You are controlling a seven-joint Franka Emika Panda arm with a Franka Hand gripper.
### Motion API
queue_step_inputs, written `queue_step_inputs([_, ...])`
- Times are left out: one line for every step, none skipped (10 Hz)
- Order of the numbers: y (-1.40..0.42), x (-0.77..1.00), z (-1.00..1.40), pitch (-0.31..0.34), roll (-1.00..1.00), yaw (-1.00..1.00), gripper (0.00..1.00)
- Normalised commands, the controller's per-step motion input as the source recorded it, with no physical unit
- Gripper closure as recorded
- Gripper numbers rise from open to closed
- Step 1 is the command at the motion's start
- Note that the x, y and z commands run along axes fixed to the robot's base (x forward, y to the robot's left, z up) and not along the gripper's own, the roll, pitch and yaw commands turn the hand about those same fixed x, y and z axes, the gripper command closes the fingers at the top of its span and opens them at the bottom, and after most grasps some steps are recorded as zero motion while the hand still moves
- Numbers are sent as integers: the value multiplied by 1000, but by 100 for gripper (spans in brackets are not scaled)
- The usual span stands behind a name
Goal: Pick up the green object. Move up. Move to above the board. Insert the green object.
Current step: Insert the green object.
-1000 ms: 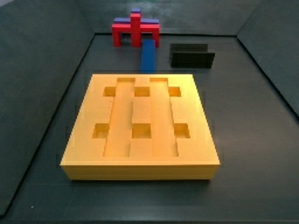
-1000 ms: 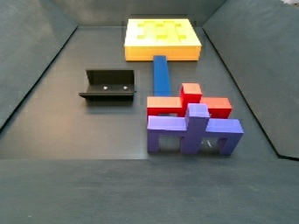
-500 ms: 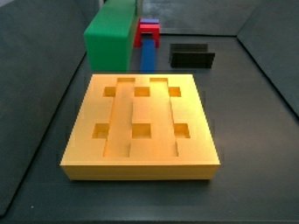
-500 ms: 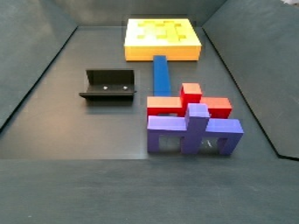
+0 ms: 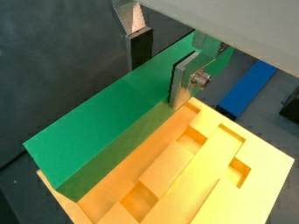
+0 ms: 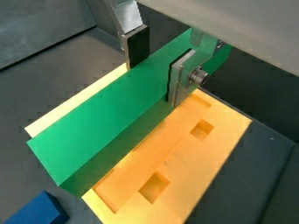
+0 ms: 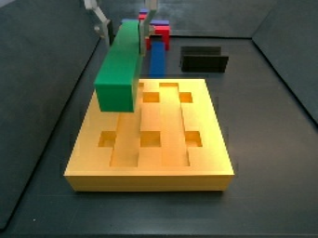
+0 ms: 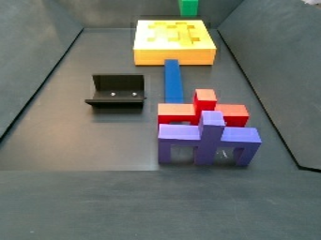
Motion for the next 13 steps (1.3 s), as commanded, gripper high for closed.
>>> queue_step_inputs([-46, 260, -797, -204, 37, 14, 100])
queue_step_inputs([-126, 31, -800, -117, 213, 0, 100])
queue_step_inputs([-126, 34, -697, -39, 324, 0, 100])
queue_step_inputs([-97, 29, -631, 0, 380, -46, 100])
queue_step_inputs([-117, 0, -634, -11, 369, 0, 100])
queue_step_inputs([0, 0, -506, -87, 116, 120, 100])
queue_step_inputs([-17, 0, -534, -111, 141, 131, 100])
queue_step_inputs([-3, 0, -497, -73, 177, 106, 100])
queue_step_inputs([-17, 0, -349, -56, 136, 126, 100])
queue_step_inputs([-106, 0, -209, -33, 114, 71, 100])
queue_step_inputs([-194, -46, -143, -3, 157, 34, 100])
queue_step_inputs([-143, -17, -211, -21, 99, 26, 100])
queue_step_inputs([-143, 0, -217, -37, 16, 6, 100])
